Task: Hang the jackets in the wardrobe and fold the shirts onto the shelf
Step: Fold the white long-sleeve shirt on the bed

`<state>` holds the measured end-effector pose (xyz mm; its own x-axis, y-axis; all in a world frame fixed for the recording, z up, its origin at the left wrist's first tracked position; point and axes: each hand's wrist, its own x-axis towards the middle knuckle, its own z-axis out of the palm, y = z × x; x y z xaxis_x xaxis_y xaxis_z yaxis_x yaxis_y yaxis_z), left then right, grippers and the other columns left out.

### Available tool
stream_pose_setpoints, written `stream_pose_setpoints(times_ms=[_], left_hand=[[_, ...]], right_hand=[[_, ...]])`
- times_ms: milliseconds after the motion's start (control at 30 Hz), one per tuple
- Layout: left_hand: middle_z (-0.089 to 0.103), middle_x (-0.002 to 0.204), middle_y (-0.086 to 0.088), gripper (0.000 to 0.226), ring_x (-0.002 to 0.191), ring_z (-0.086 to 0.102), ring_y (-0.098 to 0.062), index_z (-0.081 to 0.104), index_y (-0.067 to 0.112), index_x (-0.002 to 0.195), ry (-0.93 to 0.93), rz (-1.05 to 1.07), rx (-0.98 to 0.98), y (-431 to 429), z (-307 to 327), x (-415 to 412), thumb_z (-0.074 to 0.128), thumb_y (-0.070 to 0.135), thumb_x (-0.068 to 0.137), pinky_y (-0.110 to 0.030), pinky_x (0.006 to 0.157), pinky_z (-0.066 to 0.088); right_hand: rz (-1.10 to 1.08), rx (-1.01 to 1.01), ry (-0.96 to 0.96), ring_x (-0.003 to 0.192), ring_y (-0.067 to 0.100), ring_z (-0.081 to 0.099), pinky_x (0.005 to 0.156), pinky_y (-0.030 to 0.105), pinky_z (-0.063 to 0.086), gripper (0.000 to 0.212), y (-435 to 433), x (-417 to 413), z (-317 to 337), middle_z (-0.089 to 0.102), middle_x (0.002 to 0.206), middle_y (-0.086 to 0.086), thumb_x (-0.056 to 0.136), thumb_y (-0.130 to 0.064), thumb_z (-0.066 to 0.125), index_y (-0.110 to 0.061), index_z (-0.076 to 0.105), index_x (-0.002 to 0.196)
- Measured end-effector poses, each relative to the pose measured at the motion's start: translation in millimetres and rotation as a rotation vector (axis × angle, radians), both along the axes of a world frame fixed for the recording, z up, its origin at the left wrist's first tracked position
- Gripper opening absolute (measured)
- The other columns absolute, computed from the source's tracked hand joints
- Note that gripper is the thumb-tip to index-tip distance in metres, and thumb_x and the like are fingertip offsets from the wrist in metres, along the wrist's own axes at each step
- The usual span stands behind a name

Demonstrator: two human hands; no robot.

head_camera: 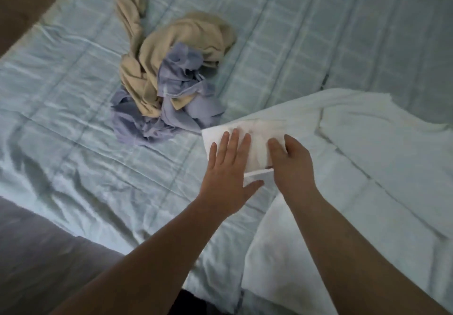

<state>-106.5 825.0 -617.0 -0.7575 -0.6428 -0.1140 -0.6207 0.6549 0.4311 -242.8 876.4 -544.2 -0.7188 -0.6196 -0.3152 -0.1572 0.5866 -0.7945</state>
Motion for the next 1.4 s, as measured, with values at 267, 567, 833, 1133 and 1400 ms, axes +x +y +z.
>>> stream_pose_setpoints(times_ms=[267, 567, 833, 1133, 1400], left_hand=[[0.003, 0.166, -0.008, 0.102, 0.153, 0.003, -0.029, -0.001, 0.029, 0.158, 0.014, -0.031, 0.056, 37, 6, -153, 0.061, 0.02, 0.077, -0.053, 0.121, 0.015], [-0.004, 0.166, -0.011, 0.101, 0.153, -0.002, -0.032, -0.002, 0.027, 0.158, -0.096, -0.312, -0.102, 98, -9, -318, 0.063, 0.027, 0.08, -0.052, 0.122, 0.009], [-0.015, 0.165, -0.008, 0.094, 0.152, -0.013, -0.031, -0.009, 0.031, 0.156, -0.248, -0.488, -0.142, 170, -22, -388, 0.057, 0.044, 0.09, -0.055, 0.121, 0.0], [0.003, 0.166, -0.01, 0.087, 0.153, -0.003, -0.033, 0.007, 0.03, 0.158, -0.25, -0.673, -0.223, 201, -40, -386, 0.045, 0.059, 0.086, -0.062, 0.118, 0.001], [0.007, 0.166, -0.008, 0.07, 0.153, -0.002, -0.031, 0.014, 0.03, 0.158, -0.167, -0.633, -0.248, 196, -31, -370, 0.016, 0.065, 0.098, -0.06, 0.119, 0.006]], right_hand=[[-0.272, -0.151, -0.136, 0.092, 0.029, 0.069, 0.082, 0.054, 0.058, 0.021, 86, -159, 13, 0.072, 0.092, 0.006, 0.092, -0.034, 0.054, -0.017, 0.068, 0.094], [-0.583, -0.273, -0.201, 0.103, 0.021, 0.068, 0.08, 0.037, 0.06, 0.021, 202, -328, -20, 0.07, 0.11, 0.006, 0.101, -0.026, 0.052, -0.015, 0.068, 0.11], [-0.717, -0.011, -0.045, 0.072, 0.016, 0.063, 0.053, 0.023, 0.054, 0.018, 307, -384, -49, 0.066, 0.078, 0.004, 0.097, -0.02, 0.053, -0.012, 0.066, 0.087], [-0.72, 0.241, 0.063, 0.087, 0.025, 0.059, 0.074, 0.029, 0.037, 0.021, 374, -366, -84, 0.065, 0.092, 0.007, 0.092, -0.021, 0.062, -0.01, 0.062, 0.11], [-0.284, 0.196, 0.672, 0.136, 0.033, 0.039, 0.115, 0.048, 0.032, 0.047, 357, -337, -76, 0.048, 0.142, 0.015, 0.085, -0.014, 0.053, -0.007, 0.055, 0.131]])
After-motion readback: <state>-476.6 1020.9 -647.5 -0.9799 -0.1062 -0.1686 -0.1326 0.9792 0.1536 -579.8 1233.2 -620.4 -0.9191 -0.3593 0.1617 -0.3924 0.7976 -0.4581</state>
